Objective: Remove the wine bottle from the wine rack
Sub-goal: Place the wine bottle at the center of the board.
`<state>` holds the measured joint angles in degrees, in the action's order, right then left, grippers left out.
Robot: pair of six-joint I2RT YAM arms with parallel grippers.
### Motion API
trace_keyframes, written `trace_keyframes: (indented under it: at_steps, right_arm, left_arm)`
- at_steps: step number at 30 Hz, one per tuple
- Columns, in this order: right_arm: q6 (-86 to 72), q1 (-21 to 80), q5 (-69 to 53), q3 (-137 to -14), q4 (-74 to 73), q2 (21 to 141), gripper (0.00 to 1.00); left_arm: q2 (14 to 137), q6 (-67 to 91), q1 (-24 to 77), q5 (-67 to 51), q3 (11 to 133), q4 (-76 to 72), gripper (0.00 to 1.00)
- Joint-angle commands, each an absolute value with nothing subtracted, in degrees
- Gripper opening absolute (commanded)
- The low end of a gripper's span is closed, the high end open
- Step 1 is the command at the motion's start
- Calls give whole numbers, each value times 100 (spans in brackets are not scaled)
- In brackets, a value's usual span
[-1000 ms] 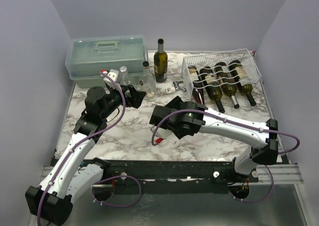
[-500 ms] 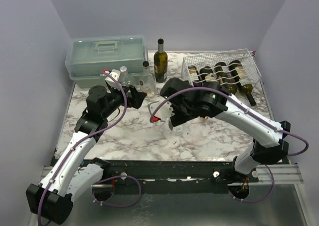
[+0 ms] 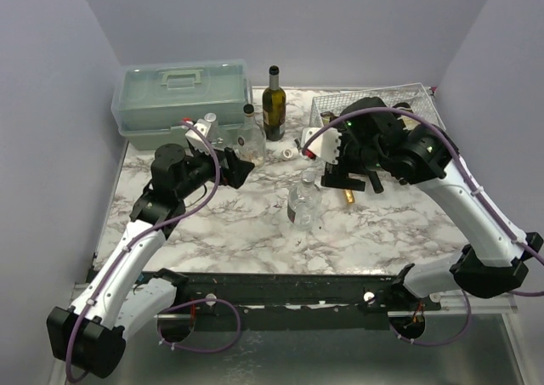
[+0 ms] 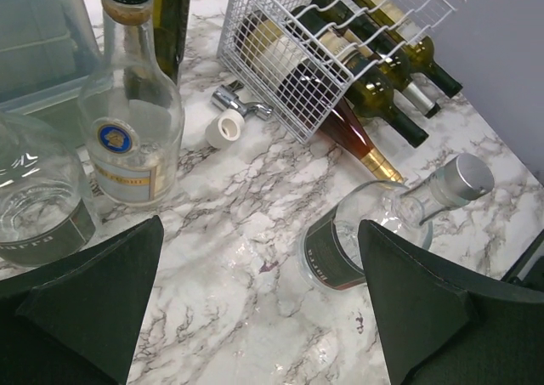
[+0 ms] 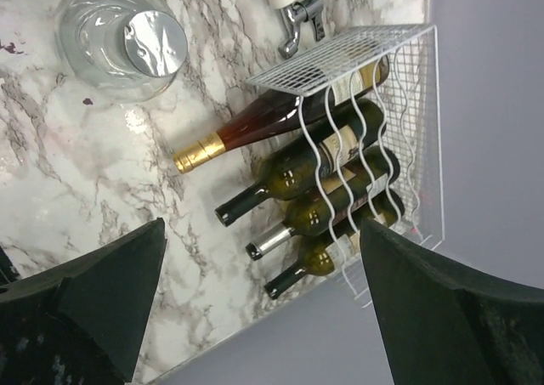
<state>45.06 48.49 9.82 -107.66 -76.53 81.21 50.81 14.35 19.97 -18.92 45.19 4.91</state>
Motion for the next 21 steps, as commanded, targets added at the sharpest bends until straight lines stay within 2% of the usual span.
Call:
trace_keyframes:
  at_steps: [1,8,15,21]
  right_arm:
    - [3836,4455,644,-10244,-6904,7783,99]
    - [3397,3262,51,-8674,-5559,7187,100]
    - [2286,1676,-1425,-7648,-4638,7225,100]
    - [1020,720,-2560,-6545,-3185,6873,99]
  left_arm:
    - [5154,1459,1969,-2685,4595,488,99]
    - [5387,1613,2003,-3482,4662,402,99]
    - [5651,2249,2057,-4162,4915,449,99]
    - [5423,2582,2420,-3784,4628,449,99]
